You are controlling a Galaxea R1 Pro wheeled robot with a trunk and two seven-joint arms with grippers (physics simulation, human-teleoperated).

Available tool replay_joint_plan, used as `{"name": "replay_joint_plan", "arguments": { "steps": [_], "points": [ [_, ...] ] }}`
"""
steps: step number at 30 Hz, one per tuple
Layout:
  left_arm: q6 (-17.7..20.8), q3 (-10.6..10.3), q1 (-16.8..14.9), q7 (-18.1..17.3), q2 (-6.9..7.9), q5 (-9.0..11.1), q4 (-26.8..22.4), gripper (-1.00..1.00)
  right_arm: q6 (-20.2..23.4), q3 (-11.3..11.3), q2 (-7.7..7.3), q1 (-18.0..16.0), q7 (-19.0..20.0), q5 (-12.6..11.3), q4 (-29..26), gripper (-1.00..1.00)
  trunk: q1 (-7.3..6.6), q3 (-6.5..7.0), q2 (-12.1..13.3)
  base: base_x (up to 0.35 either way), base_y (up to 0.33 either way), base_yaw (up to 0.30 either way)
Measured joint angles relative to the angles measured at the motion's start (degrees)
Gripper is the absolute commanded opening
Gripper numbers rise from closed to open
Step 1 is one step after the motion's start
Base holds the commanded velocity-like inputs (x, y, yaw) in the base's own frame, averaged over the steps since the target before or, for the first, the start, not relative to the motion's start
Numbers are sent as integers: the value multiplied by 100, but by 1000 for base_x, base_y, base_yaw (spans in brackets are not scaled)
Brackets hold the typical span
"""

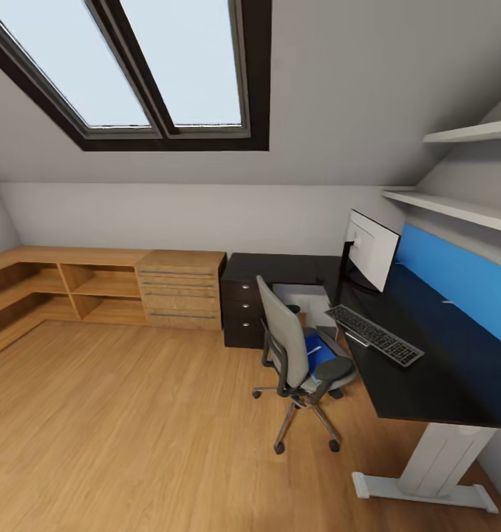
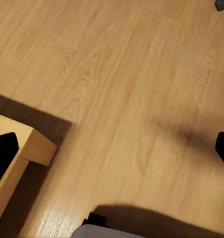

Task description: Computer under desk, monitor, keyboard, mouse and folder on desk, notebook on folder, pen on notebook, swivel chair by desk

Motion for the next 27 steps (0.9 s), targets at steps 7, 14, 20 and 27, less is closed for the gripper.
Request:
{"name": "replay_joint_plan", "arguments": {
  "steps": [7,14,20,27],
  "points": [
    [2,0,-1,2,3,2,0,100,0,0,0,0,-1,0,-2,100,0,0,0,0,28,0],
    [-21,5,0,3,17,13,-34,100,0,0,-1,0,-1,0,-7,100,0,0,0,0,4,0],
    [-269,23,0,29,14,44,-94,100,1,0,5,0,-4,3,-3,100,66,-54,-119,0,0,0],
    [-255,23,-2,45,-11,43,-97,100,10,-1,17,0,-9,-6,-54,100,220,-180,-401,0,0,0]
  ]
}}
